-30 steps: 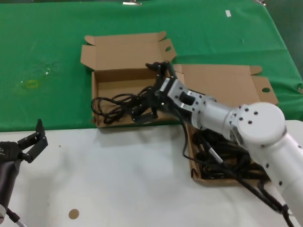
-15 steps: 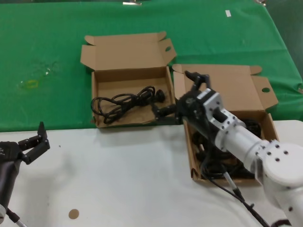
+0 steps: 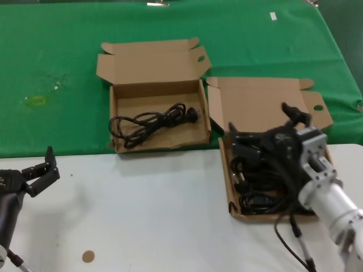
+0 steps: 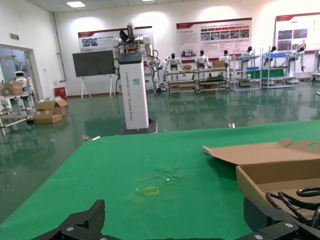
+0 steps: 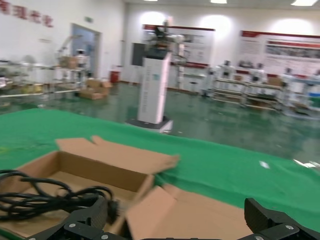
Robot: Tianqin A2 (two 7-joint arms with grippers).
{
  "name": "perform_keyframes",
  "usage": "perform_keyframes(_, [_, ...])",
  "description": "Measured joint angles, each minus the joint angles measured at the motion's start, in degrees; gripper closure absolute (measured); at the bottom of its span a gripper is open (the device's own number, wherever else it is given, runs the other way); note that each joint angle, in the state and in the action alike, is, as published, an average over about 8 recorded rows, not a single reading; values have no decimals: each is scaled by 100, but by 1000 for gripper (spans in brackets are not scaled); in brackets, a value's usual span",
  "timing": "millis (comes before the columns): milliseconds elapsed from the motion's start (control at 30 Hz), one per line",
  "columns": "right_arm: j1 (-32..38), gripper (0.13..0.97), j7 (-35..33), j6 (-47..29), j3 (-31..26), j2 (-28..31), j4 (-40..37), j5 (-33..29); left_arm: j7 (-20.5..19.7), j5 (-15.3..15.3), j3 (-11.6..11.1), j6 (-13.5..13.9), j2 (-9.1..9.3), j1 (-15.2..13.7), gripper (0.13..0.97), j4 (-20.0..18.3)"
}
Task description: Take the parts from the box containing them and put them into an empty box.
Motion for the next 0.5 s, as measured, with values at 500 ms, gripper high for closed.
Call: perform_keyframes(500, [-579, 129, 130, 432, 292, 69, 450, 260, 0, 0, 0, 0, 0, 0, 132, 0])
